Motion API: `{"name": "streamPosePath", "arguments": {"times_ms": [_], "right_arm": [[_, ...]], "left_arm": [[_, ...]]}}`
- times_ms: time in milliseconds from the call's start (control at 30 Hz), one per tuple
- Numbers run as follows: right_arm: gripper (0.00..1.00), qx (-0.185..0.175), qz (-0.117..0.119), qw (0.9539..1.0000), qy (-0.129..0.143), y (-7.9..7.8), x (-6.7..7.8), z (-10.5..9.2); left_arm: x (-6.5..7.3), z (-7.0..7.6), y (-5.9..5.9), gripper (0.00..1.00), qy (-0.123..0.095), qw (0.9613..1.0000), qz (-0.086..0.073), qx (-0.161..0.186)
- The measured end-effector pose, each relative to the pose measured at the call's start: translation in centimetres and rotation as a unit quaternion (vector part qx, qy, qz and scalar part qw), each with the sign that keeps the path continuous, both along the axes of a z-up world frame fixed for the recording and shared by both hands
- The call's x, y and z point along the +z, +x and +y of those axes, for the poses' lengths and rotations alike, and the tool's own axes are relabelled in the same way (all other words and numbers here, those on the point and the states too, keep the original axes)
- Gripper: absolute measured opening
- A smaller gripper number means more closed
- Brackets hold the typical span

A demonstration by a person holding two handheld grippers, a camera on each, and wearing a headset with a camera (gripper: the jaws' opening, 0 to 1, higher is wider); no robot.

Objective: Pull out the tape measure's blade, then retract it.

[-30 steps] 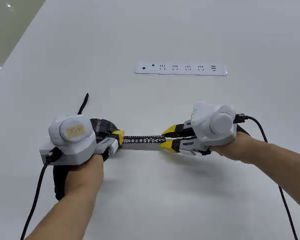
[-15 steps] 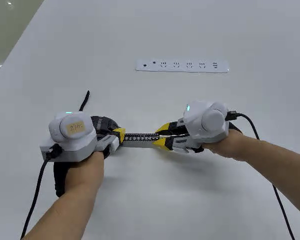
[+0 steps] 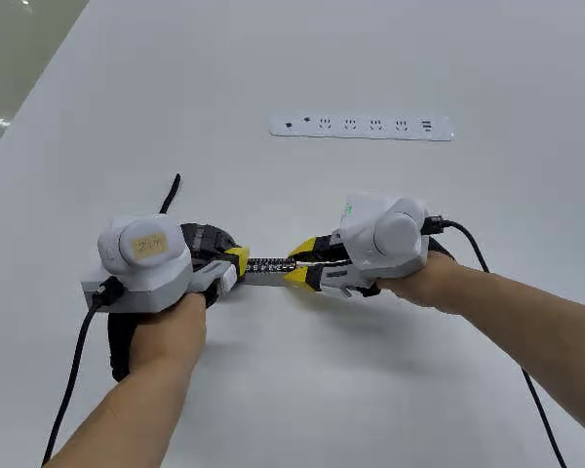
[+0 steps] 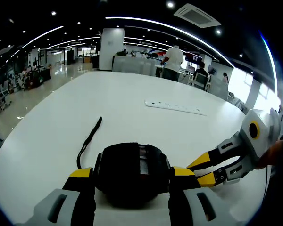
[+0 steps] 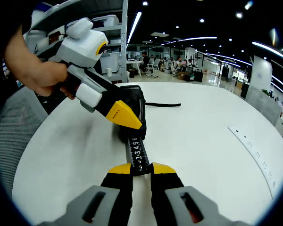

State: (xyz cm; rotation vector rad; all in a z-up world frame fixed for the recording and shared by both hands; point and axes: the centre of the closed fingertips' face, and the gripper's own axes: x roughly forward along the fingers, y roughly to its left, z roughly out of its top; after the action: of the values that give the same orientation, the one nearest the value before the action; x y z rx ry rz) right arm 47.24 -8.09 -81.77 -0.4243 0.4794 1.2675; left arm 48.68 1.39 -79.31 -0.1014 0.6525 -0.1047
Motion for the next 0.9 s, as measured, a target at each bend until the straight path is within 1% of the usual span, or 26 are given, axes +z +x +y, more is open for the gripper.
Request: {"name": "streamPosePath", "arguments": {"times_ms": [433, 633, 900], "right_arm": [[0.13, 0.005, 0.000, 1.0000, 0.006, 0.1, -0.1, 2.0], [0.13, 0.012, -0.001, 0.9999, 0.007, 0.2, -0.1, 3.3], [0.13, 0.013, 0.002, 0.9999, 0.008, 0.3, -0.2, 4.2]], "left_arm": [[0.0, 0.1, 0.0, 0.60, -0.004, 1.0000, 0.002, 0.000], [0.0, 0.1, 0.1, 0.60, -0.007, 1.0000, 0.003, 0.002], [0.0, 0.2, 0.1, 0.60, -0.010, 0.9999, 0.003, 0.003]]}}
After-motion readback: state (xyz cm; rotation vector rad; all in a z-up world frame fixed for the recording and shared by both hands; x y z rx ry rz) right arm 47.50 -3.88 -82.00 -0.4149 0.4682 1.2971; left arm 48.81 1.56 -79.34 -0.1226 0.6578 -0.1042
